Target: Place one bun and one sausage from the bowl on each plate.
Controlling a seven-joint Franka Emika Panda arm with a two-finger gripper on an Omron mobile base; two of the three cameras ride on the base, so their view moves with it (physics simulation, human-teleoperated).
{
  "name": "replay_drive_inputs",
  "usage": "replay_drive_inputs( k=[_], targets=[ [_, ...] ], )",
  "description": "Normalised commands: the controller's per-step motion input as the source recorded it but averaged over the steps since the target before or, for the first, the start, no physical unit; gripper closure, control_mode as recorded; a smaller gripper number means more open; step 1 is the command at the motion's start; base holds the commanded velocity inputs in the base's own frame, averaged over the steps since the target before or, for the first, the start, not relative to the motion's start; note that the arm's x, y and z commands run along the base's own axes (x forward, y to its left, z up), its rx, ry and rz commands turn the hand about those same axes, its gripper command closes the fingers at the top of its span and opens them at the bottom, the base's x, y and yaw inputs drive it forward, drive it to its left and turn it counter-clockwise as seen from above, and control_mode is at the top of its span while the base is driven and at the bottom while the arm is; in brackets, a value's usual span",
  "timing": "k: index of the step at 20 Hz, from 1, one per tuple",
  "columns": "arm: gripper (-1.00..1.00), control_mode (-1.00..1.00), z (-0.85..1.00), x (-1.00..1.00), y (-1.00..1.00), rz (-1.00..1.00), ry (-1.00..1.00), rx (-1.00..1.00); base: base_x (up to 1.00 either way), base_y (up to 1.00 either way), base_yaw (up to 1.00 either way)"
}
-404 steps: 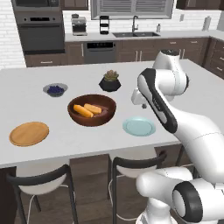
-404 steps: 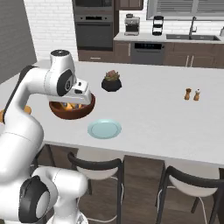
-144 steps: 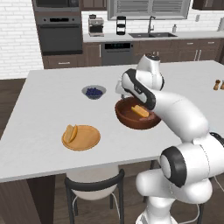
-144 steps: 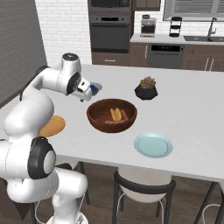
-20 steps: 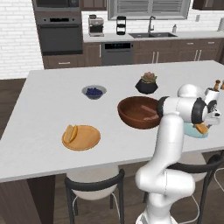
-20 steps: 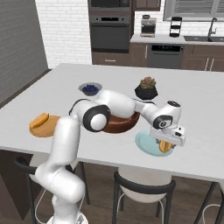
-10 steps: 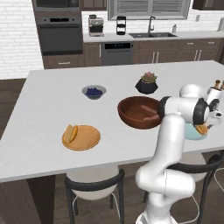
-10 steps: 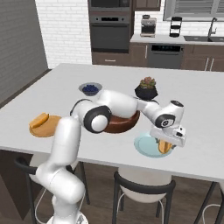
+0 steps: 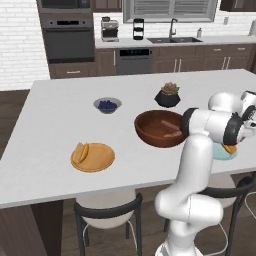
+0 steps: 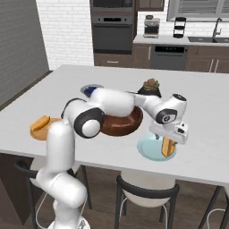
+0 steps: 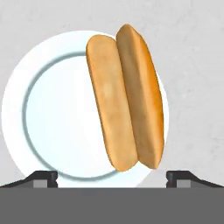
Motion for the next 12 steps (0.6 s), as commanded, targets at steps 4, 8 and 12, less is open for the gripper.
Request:
replay_drive_inputs(
  k=[4, 8, 12],
  targets=[
    [-1.0, -1.0, 0.78, -0.48, 0.79, 0.0, -0.12, -0.03, 0.0, 0.0, 0.0],
    [-1.0, -1.0, 0.7, -0.29, 1.0, 0.0, -0.05, -0.01, 0.0, 0.0, 0.0],
    [-1.0, -1.0, 0.64, 0.0, 1.0, 0.0, 0.0, -0.03, 0.0, 0.0, 0.0]
  ],
)
